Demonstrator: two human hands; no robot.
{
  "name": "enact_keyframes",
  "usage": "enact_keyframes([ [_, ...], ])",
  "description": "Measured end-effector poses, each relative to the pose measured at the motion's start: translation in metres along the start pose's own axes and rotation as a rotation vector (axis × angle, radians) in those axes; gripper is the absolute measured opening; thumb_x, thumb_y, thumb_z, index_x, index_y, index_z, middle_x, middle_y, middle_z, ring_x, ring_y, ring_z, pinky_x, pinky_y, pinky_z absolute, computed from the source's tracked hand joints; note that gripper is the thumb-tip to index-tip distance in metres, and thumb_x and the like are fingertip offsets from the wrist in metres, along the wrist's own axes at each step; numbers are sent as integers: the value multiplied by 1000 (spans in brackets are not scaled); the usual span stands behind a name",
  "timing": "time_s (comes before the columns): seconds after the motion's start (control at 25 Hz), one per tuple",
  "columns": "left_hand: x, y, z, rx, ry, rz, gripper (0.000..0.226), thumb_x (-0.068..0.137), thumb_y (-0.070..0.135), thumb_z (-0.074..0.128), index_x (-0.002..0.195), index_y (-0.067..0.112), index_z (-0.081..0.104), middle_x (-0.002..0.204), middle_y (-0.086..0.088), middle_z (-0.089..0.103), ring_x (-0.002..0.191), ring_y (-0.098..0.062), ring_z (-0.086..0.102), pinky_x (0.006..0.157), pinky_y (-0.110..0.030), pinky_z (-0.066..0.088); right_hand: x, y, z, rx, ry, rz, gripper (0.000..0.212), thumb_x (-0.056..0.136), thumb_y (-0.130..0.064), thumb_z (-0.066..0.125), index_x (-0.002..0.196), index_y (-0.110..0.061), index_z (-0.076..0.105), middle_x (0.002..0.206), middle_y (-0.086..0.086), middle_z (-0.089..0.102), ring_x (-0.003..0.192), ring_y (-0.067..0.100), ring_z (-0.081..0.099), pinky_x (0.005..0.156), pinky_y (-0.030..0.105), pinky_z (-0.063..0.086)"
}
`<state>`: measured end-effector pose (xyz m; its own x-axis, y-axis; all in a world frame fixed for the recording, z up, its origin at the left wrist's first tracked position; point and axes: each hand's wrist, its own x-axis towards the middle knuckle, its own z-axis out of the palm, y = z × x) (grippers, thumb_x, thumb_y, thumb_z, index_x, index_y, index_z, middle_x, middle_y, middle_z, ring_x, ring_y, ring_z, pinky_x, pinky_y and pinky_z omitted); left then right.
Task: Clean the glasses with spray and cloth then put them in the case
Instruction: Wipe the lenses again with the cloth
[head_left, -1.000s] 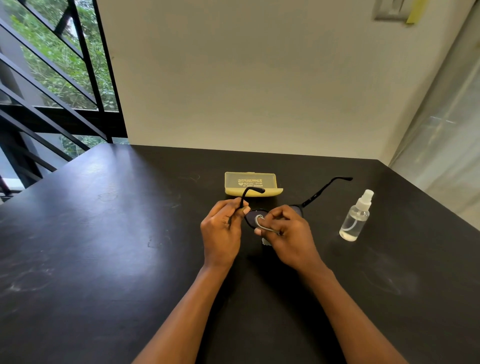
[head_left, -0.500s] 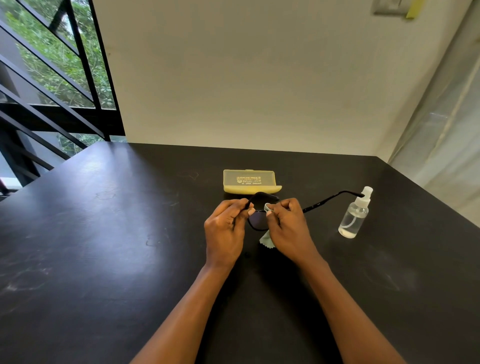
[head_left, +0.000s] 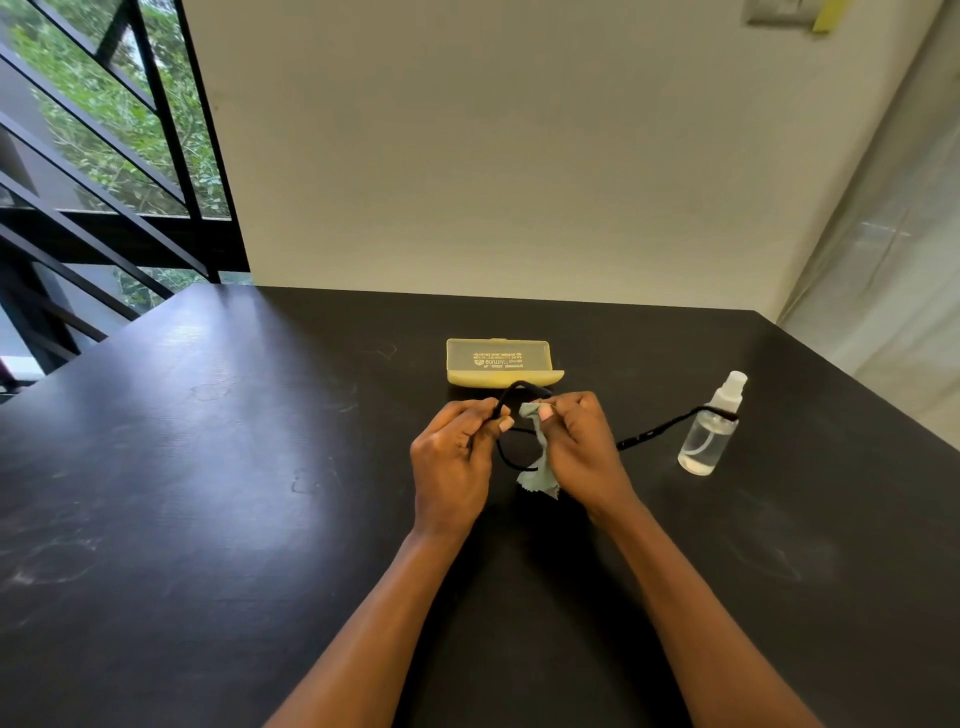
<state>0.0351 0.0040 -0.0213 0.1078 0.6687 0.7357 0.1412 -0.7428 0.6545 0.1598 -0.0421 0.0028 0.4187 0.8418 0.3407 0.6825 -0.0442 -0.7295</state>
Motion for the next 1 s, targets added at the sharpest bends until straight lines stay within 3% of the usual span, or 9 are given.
enact_keyframes([
  [0.16, 2, -1, -1, -21, 51, -58, 17, 79, 2, 68, 96, 3, 71, 93, 4, 63, 87, 13, 58, 73, -4, 47, -3, -1, -8, 73, 166, -20, 24, 97, -15, 42, 93, -1, 61, 106, 5, 49, 92, 9, 47, 70, 10, 35],
  [0.28, 3, -2, -3, -5, 83, -67, 17, 79, 2, 68, 97, 2, 70, 93, 5, 62, 87, 16, 57, 74, -2, 46, -12, -2, -5, -84, 94, -130, 22, 95, -17, 45, 105, -7, 63, 105, -1, 42, 99, 12, 42, 80, 16, 35],
  [0.36, 3, -2, -4, 12, 93, -77, 18, 79, 2, 68, 97, 2, 70, 93, 6, 61, 87, 18, 56, 73, -1, 44, -17, -3, -4, -261, 20, -229, 31, 94, -30, 44, 116, -14, 61, 110, -1, 42, 98, 9, 33, 87, 26, 35],
  [0.52, 3, 0, -5, 3, 100, -96, 22, 80, 2, 67, 101, 5, 68, 93, 8, 59, 87, 17, 57, 73, -1, 46, -21, -1, 0, -569, -75, -307, 49, 87, -46, 52, 129, -23, 50, 126, 1, 38, 111, 18, 33, 89, 29, 32],
  [0.64, 3, 1, -4, -37, 96, -111, 25, 80, 4, 67, 104, 12, 65, 92, 13, 59, 85, 14, 58, 72, -8, 51, -20, 3, 9, -577, 16, -373, 44, 81, -39, 57, 120, -19, 59, 118, 9, 50, 106, 31, 48, 79, 41, 46],
  [0.84, 2, 3, -6, -87, 95, -123, 24, 81, 5, 66, 102, 17, 64, 90, 20, 57, 84, 9, 61, 71, -12, 53, -19, 5, 14, -470, 86, -520, 35, 82, -30, 45, 111, -25, 65, 102, 5, 58, 79, 24, 52, 60, 33, 43],
  [1.0, 3, 0, -5, -67, 101, -134, 22, 81, 9, 66, 103, 7, 68, 91, 13, 59, 82, 7, 61, 68, -13, 54, -18, 6, 10, -421, 159, -561, 22, 71, -11, 73, 90, -20, 69, 88, 3, 60, 73, 22, 52, 58, 29, 37],
])
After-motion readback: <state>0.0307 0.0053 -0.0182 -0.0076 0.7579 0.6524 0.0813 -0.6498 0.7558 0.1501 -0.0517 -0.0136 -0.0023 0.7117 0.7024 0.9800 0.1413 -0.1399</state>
